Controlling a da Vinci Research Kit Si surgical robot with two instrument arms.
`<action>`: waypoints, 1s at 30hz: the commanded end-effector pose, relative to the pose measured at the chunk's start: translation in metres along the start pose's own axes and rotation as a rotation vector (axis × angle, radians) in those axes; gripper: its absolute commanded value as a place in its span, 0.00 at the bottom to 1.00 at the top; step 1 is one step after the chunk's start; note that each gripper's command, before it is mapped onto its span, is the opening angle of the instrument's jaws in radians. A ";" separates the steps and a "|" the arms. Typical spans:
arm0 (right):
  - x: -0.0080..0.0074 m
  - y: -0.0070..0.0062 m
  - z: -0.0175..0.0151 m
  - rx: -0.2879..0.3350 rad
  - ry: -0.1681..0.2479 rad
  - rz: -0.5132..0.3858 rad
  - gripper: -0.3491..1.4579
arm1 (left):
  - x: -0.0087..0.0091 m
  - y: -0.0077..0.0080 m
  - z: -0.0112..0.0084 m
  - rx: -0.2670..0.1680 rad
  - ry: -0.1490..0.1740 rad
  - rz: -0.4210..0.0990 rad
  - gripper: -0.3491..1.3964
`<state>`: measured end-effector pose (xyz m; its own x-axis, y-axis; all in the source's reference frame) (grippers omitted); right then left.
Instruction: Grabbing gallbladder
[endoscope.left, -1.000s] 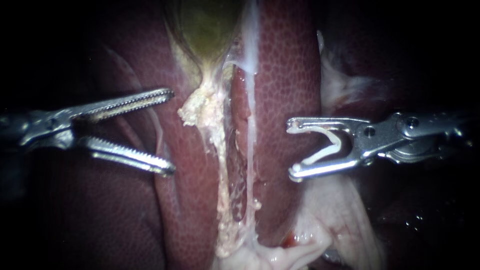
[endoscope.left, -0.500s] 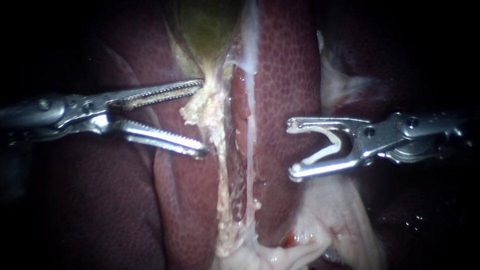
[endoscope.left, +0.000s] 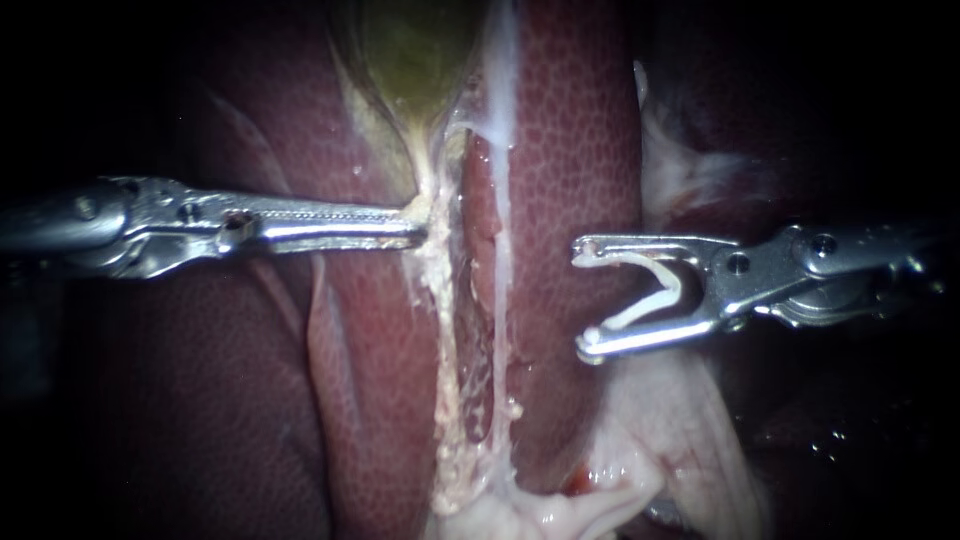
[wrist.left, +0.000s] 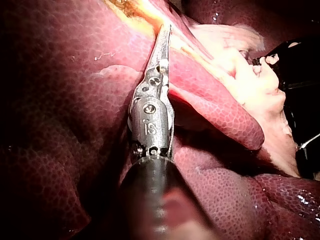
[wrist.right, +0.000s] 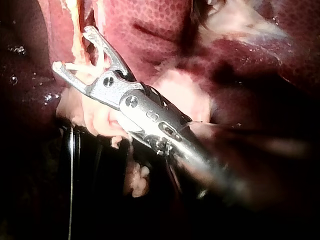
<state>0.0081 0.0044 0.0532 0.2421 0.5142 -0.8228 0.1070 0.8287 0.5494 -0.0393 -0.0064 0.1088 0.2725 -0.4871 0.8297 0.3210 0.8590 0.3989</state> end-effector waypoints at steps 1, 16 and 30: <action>0.0000 0.0000 0.0000 0.000 0.000 0.000 0.52 | -0.0001 -0.0001 -0.0001 -0.003 0.000 -0.016 0.00; 0.0000 0.0000 0.0000 0.000 0.000 0.000 0.52 | -0.0066 0.0005 -0.0065 -0.064 -0.031 -0.092 0.00; 0.0000 0.0000 0.0000 0.000 0.000 0.000 0.52 | -0.0089 0.0012 -0.0099 -0.131 -0.057 -0.123 0.00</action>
<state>0.0080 0.0044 0.0532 0.2421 0.5139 -0.8230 0.1076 0.8287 0.5492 -0.0324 -0.0025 0.0980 0.1727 -0.5743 0.8002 0.4633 0.7643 0.4485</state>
